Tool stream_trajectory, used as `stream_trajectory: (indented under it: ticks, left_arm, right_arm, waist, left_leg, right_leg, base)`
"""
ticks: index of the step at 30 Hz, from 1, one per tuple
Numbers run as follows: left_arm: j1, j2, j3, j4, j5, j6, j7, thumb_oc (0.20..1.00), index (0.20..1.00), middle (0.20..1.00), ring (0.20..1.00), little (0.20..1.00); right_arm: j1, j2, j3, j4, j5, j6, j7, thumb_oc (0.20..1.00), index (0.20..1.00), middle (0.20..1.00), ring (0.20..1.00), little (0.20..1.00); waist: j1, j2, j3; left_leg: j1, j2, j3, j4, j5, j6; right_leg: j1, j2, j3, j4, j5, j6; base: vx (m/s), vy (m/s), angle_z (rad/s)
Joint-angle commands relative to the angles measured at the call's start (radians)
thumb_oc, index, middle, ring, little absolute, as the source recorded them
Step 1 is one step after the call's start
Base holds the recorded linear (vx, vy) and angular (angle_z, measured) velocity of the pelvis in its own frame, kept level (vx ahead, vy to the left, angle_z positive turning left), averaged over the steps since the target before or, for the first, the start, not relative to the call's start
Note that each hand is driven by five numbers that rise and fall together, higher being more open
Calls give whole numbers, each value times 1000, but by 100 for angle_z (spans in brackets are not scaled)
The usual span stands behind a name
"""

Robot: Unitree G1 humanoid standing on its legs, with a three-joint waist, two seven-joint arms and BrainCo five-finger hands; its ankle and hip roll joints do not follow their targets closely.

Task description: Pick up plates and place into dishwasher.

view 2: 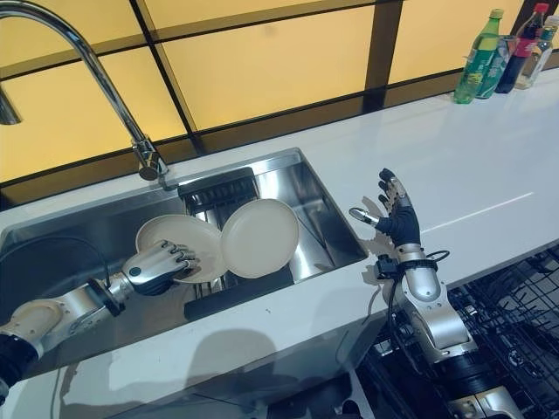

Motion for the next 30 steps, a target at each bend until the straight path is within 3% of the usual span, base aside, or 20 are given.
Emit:
stream_trajectory:
  ticks: [1, 16, 20, 25, 30]
  left_arm:
    - [-37, 63, 39, 167, 42, 39, -36, 200, 200, 200, 200, 200]
    - [-41, 232, 17, 110, 122, -110, -180, 200, 200, 200, 200, 200]
    - [-19, 262, 15, 117, 117, -125, -218, 200, 200, 200, 200, 200]
    - [10, 286, 38, 128, 116, -96, -197, 200, 200, 200, 200, 200]
    - [-35, 286, 49, 182, 124, 25, -214, 200, 200, 200, 200, 200]
  right_arm:
    - [-55, -19, -4, -17, 28, -70, -12, 1000, 1000, 1000, 1000, 1000]
    - [-60, -59, 4, -23, 66, -80, -62, 1000, 1000, 1000, 1000, 1000]
    - [-59, -75, 2, -21, 81, -88, -59, 1000, 1000, 1000, 1000, 1000]
    - [-61, -82, 8, -15, 91, -101, -75, 1000, 1000, 1000, 1000, 1000]
    - [-68, -75, 17, -24, 97, -103, -83, 1000, 1000, 1000, 1000, 1000]
  waist:
    - [4, -38, -56]
    - [16, -3, -56]
    - [13, 6, -52]
    - [20, 12, -46]
    - [25, 16, -49]
  left_leg:
    - [-43, -12, -19, 17, -65, 28]
    - [-47, -25, -30, 21, -68, 29]
    - [-48, -27, -30, 21, -67, 29]
    - [-52, -30, -36, 22, -66, 29]
    - [-58, -33, -42, 20, -63, 28]
  right_leg:
    - [-32, -130, -51, 82, -58, 107]
    - [-31, -144, -69, 85, -56, 113]
    - [-33, -147, -68, 85, -56, 115]
    - [-33, -147, -69, 84, -55, 114]
    - [-31, -149, -79, 79, -52, 112]
  base:
    - [-64, -29, 0]
    - [-22, -10, 1]
    - [-17, -6, 1]
    - [-39, -25, 1]
    - [-47, -31, 6]
